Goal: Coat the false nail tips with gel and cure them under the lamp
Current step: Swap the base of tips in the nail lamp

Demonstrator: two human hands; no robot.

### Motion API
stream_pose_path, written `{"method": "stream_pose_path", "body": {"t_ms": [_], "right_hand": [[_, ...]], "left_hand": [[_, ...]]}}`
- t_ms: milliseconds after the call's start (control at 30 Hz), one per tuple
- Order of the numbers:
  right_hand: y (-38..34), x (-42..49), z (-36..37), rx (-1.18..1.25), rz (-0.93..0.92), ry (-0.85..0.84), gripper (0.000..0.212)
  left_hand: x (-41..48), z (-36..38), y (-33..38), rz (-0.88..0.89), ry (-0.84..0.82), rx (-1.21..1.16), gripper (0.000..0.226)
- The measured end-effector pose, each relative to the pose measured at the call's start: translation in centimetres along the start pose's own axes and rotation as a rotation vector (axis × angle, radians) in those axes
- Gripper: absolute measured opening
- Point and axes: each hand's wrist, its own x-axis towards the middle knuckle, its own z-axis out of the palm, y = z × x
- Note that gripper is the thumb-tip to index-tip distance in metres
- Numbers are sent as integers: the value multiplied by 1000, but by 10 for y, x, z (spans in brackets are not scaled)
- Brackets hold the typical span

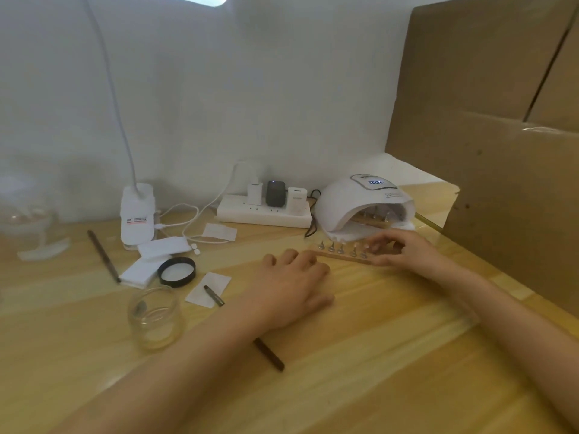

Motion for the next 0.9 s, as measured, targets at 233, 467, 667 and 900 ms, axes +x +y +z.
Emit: {"method": "stream_pose_path", "body": {"t_ms": [233,467,667,900], "right_hand": [[26,41,-17,-97,214,268,47],[23,62,-3,-192,280,359,36],[39,18,-21,-264,246,305,21],[58,-36,-61,-558,398,368,30]], "left_hand": [[-2,8,1,-12,21,31,59],[1,13,-2,-34,50,-37,57],[1,16,-3,-25,75,-44,57],[2,17,-3,-20,78,-31,57]]}}
